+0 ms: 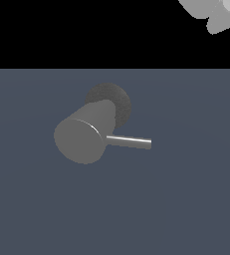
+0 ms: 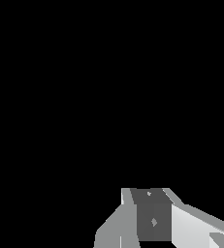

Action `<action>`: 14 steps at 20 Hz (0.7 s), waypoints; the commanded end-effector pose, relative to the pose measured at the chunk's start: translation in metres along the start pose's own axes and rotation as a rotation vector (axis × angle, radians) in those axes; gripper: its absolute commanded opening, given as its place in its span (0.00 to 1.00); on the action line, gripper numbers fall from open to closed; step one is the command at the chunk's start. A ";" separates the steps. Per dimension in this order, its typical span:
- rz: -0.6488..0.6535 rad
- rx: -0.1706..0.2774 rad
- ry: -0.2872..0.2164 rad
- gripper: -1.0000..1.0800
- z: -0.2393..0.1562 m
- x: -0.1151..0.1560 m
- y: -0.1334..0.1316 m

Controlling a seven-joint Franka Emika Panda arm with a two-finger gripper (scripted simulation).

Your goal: Turn on the faucet by rotating a designated handle.

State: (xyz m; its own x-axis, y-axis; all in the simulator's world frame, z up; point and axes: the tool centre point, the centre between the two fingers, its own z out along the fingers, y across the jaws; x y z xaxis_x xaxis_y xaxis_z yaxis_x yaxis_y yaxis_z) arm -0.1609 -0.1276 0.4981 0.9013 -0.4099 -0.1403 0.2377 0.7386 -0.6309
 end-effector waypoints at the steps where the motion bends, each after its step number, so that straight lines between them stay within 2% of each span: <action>1: 0.008 0.017 0.018 0.00 -0.004 0.004 0.001; 6: 0.012 0.030 0.027 0.00 -0.004 0.006 0.002; 14: -0.008 0.024 -0.007 0.00 0.013 0.001 0.002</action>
State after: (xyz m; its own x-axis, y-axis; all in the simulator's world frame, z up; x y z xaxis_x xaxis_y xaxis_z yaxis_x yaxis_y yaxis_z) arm -0.1547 -0.1210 0.5045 0.9005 -0.4127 -0.1368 0.2511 0.7505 -0.6113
